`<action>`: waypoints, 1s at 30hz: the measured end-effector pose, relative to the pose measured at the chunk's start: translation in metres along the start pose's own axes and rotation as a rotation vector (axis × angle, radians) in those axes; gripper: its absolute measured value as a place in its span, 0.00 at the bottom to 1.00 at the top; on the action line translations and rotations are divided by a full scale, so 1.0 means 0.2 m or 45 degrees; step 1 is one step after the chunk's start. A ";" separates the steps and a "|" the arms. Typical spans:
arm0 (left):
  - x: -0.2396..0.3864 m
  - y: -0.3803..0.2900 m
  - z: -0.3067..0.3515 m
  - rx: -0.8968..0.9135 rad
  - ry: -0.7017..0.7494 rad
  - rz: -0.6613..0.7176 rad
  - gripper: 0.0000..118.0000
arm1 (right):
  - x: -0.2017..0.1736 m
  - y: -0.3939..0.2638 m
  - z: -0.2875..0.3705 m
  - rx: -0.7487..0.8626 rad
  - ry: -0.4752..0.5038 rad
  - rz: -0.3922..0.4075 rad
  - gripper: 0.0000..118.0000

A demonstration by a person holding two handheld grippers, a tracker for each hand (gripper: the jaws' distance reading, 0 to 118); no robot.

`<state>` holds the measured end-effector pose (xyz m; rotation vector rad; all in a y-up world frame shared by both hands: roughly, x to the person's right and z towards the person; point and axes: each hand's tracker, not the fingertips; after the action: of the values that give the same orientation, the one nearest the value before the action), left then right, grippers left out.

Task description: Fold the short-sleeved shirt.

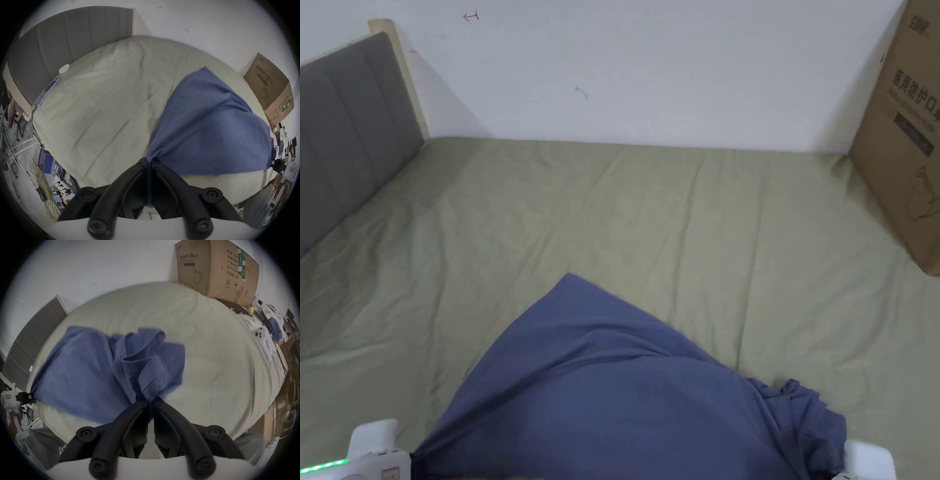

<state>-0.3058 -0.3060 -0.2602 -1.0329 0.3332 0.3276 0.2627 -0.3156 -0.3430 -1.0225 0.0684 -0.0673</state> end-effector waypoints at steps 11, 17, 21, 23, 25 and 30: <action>0.06 0.11 0.15 0.043 -0.083 0.035 0.48 | -0.01 0.12 0.19 0.148 0.017 -0.114 0.46; 0.21 0.36 0.53 0.422 -0.275 0.048 0.83 | -0.07 0.45 0.60 0.577 0.063 -0.054 0.93; 0.38 0.50 0.79 0.675 -0.339 0.017 0.83 | -0.16 0.59 0.87 0.847 0.033 0.029 0.93; 0.46 0.54 0.90 0.806 -0.340 -0.020 0.83 | -0.22 0.62 0.98 0.970 0.006 0.072 0.93; 0.53 0.56 0.96 0.900 -0.307 -0.055 0.82 | -0.24 0.64 1.02 1.061 -0.025 0.110 0.93; 0.68 0.55 1.03 1.038 -0.290 -0.125 0.60 | -0.33 0.62 1.11 1.151 -0.036 0.136 0.80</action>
<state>-0.2051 -0.0603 -0.3048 -0.2053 0.1781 0.1860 0.2195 -0.0575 -0.3317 -0.1157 0.0575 0.0169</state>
